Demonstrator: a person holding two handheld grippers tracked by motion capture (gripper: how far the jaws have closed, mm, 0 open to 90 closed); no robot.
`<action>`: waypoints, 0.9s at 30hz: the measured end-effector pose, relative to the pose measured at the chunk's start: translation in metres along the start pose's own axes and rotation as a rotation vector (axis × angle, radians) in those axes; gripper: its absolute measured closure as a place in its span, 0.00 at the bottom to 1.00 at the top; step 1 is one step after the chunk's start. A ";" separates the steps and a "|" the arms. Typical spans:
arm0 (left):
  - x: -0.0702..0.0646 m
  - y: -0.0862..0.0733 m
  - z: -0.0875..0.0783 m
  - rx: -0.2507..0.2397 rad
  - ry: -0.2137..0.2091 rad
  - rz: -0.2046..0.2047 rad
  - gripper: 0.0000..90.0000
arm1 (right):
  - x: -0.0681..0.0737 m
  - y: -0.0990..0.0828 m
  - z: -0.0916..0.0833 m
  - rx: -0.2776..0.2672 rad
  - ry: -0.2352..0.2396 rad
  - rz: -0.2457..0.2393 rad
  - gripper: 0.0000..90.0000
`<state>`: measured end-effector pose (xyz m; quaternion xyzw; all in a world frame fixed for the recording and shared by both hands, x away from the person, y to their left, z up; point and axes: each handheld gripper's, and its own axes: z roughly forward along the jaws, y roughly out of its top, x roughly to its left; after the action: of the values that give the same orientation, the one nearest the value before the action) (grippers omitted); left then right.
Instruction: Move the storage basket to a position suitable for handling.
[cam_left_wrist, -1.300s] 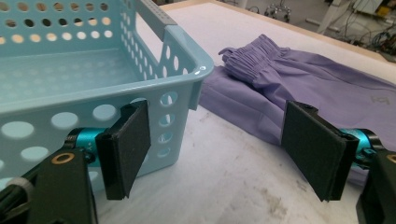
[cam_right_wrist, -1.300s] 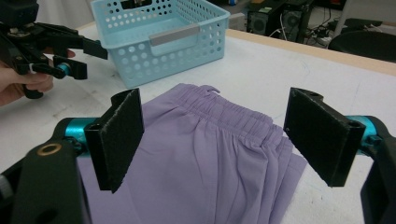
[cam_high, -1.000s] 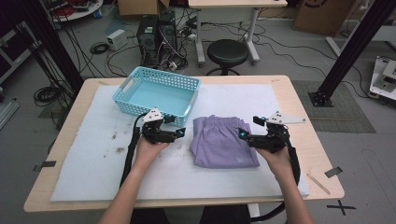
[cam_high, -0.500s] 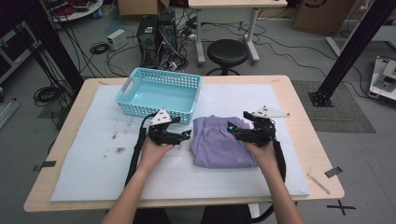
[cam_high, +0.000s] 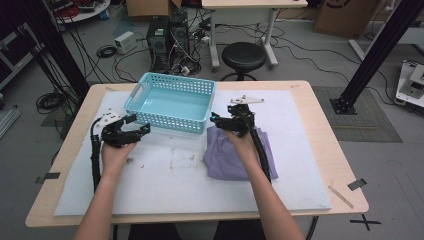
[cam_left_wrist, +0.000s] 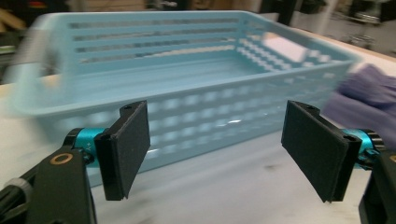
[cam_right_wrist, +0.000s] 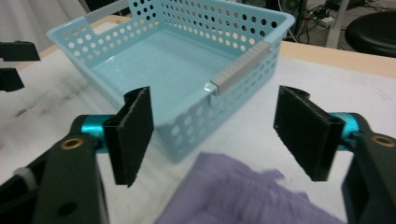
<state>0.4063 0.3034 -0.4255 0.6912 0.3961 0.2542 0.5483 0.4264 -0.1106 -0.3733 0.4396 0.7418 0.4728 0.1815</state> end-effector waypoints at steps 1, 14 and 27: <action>0.008 -0.002 -0.003 -0.005 0.020 -0.009 0.26 | 0.001 0.002 0.005 0.009 -0.005 0.006 0.37; 0.052 0.001 0.027 0.152 0.019 -0.054 0.26 | 0.004 0.015 0.063 0.164 -0.038 0.081 0.52; 0.021 0.011 0.052 0.110 -0.067 -0.011 0.30 | -0.030 0.023 0.054 0.164 -0.119 0.099 0.76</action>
<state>0.4619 0.2909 -0.4312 0.7264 0.3947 0.2055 0.5237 0.4910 -0.1027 -0.3840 0.5161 0.7434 0.3921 0.1652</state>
